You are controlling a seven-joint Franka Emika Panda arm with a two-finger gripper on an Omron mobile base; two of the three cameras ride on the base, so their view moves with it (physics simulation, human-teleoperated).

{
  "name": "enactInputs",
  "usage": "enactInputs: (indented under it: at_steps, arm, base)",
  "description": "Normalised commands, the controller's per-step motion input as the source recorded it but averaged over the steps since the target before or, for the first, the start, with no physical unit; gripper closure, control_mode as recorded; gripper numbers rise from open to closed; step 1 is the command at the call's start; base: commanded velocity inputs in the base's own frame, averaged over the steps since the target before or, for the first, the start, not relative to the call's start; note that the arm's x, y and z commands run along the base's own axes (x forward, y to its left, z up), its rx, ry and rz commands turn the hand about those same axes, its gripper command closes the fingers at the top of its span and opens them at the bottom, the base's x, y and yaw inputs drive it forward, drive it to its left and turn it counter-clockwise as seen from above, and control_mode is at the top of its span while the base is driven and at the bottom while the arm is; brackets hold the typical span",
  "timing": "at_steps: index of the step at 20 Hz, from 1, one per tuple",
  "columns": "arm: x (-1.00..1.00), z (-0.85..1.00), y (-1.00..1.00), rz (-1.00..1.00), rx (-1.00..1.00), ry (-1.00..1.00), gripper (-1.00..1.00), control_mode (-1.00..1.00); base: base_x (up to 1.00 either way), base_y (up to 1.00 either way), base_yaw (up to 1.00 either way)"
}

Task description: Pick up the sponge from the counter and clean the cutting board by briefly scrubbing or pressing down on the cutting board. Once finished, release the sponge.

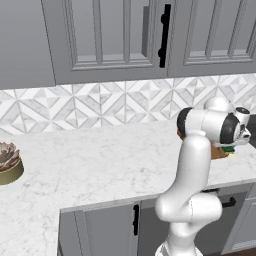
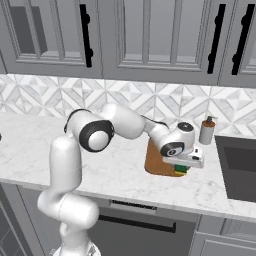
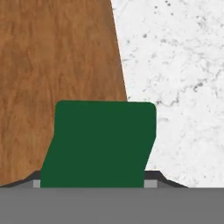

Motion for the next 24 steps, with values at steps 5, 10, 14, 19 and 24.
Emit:
enactInputs:
  at_steps: [5,10,14,19,24]
  arm:
    - [0.73,0.02,0.53,-0.01,-0.03,0.0,1.0,-1.0]
    - [0.31,-0.52,0.83,0.0,-0.13,0.0,1.0,-1.0]
    - [-0.18,-0.56,0.97,0.02,-0.13,0.02,1.0,-1.0]
    - [-0.99,-0.39,0.77,0.1,-0.11,0.0,1.0,-1.0]
    - [-0.2,0.0,0.91,0.11,0.02,-0.01,1.0,-1.0]
  base:
    - [0.0,0.0,0.0]
    - [0.0,0.0,0.0]
    - [0.0,0.0,0.0]
    - [0.0,0.0,0.0]
    - [0.0,0.0,0.0]
